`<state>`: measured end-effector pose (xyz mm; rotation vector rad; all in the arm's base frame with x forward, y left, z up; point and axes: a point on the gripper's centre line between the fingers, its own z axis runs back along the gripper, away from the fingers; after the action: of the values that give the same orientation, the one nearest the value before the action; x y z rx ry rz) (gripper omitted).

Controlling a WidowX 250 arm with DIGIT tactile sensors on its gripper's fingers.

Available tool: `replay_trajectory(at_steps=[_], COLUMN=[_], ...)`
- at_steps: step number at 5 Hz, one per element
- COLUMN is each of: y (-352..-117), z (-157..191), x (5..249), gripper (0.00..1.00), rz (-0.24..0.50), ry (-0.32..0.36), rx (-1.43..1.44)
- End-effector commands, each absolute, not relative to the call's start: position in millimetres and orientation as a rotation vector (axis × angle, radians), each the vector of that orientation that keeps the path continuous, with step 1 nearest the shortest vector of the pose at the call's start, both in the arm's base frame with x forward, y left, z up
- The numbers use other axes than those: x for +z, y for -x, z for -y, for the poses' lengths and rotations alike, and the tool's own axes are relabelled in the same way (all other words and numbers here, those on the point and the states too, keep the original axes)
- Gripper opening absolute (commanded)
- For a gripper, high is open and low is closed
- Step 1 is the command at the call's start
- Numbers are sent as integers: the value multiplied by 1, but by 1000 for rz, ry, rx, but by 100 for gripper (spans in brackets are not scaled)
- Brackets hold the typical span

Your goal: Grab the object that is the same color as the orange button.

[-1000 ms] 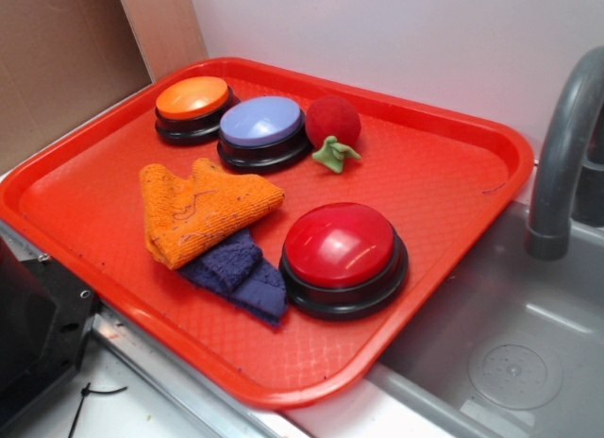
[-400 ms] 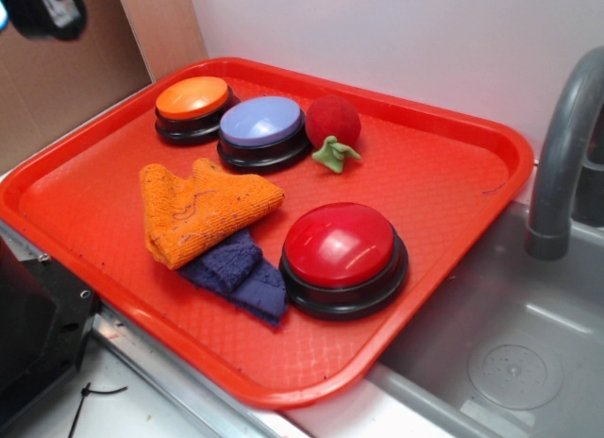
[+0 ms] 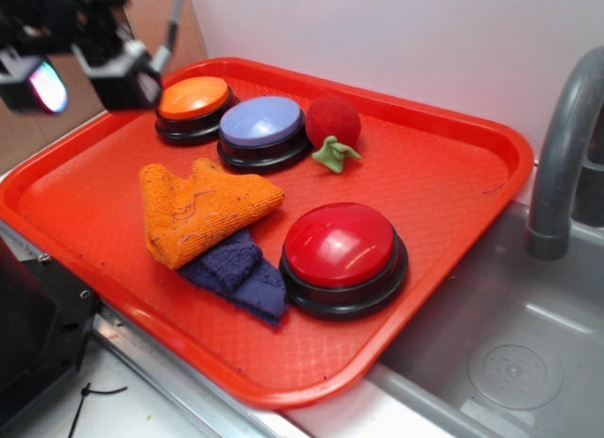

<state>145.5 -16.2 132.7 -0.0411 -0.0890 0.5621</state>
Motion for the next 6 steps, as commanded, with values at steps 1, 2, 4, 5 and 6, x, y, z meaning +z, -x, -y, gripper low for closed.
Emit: replay_trajectory(at_steps=[1,2,4,5,6], y=[-158,-161,-166,-168,-168], z=[13,11,6,3,2], x=[89,65,39,30,27], gripper=[100,100,100,66,0], rz=[103,72,22,-6,-22], ry=[11,8,3,22,26], rx=[706,761,794,804,835])
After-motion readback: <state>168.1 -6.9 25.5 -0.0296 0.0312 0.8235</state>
